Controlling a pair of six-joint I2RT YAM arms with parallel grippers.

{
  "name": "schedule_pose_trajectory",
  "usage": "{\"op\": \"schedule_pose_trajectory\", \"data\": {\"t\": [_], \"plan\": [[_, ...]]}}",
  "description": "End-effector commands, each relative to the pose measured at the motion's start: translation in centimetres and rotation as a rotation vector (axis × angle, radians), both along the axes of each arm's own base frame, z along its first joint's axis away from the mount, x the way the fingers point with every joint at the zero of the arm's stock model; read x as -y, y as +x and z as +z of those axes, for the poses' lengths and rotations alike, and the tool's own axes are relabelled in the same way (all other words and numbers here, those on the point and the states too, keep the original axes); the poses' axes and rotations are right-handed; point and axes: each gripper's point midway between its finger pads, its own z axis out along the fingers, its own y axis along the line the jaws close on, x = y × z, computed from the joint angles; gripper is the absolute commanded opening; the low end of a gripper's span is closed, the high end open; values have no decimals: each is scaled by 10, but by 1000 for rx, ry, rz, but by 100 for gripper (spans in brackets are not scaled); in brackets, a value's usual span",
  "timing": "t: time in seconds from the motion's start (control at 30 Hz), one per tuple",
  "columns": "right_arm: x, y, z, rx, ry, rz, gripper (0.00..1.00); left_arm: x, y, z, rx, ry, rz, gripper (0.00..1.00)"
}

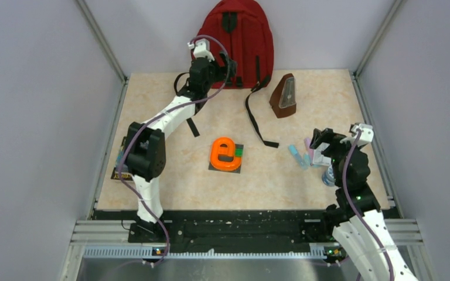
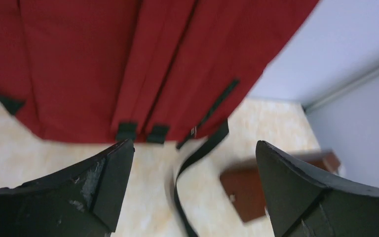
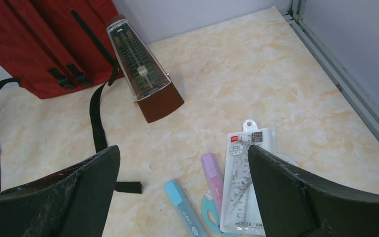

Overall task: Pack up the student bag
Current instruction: Adjust the student bag at the center of the board.

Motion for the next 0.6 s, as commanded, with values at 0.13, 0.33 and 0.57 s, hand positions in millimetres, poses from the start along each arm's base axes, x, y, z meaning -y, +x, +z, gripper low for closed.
{"op": "schedule_pose_trajectory", "data": {"t": [0.13,0.33,0.57], "plan": [[-4,-6,16,64,38,26,99,0,103,53,299,-45,38,98],[-2,-13,16,78,40,24,99,4,133,62,427,-64,51,98],[-1,-14,18,78,35,21,99,20,142,61,469,-109,35,98]]}}
